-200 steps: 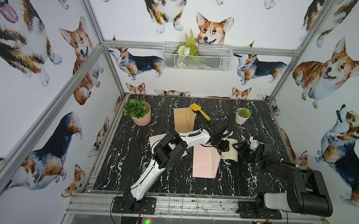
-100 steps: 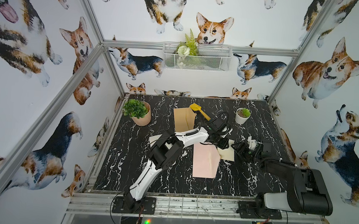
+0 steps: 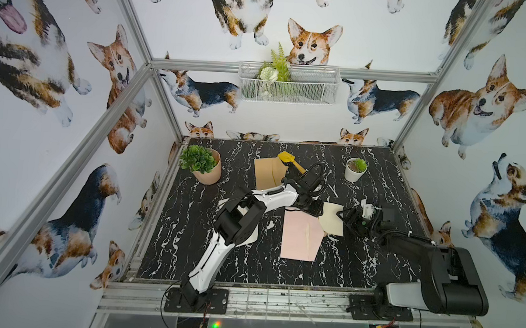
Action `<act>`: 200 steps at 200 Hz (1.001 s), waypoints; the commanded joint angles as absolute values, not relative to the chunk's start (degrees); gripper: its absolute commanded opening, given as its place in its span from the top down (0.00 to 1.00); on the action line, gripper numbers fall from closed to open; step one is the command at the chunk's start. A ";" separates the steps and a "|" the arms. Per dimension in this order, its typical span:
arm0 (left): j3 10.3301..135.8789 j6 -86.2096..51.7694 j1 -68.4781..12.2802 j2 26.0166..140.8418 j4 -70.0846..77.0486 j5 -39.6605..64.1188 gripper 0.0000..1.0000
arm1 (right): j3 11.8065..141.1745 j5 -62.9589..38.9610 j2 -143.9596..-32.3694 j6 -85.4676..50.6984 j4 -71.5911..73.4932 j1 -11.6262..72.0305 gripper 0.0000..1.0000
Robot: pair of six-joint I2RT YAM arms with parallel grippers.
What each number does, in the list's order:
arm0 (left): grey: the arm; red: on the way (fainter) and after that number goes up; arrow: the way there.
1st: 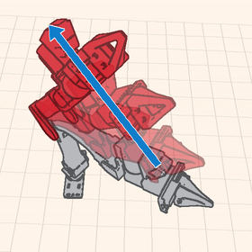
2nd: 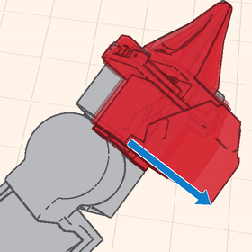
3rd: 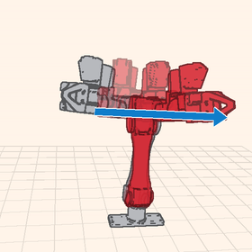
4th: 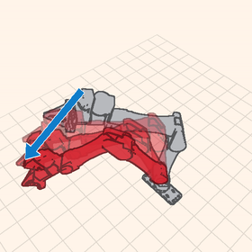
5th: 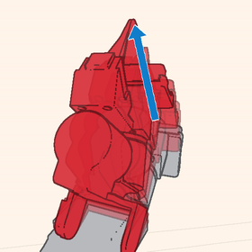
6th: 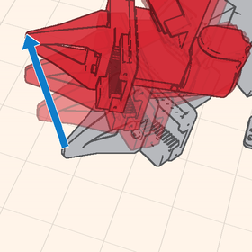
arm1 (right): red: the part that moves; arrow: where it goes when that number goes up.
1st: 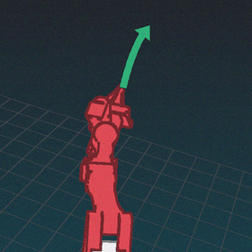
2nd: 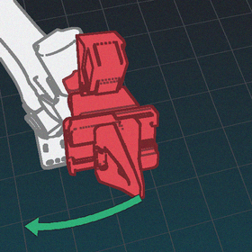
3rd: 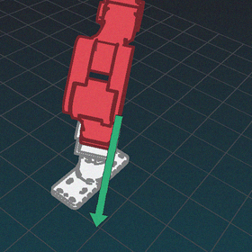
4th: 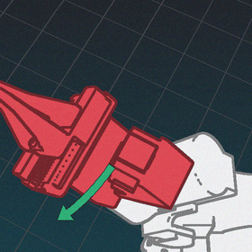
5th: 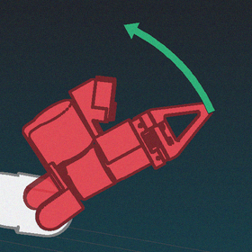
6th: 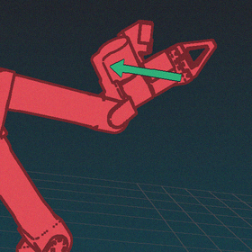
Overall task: Take the letter paper out of the envelope
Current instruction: Unfold the letter paper at the center of the board.
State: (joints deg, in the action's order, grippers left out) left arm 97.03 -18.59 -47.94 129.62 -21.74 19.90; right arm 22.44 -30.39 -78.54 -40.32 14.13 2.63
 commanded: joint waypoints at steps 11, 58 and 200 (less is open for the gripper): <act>98.17 -19.36 -48.69 130.62 -20.98 21.90 0.52 | 22.32 -28.21 -79.52 -40.95 9.03 3.18 0.25; 97.82 -21.17 -48.88 129.42 -18.48 23.73 0.53 | 22.30 -28.24 -80.59 -41.13 9.90 3.74 0.25; 98.71 -25.27 -49.22 128.93 -12.38 28.01 0.66 | 22.06 -29.18 -80.44 -41.60 11.35 4.05 0.26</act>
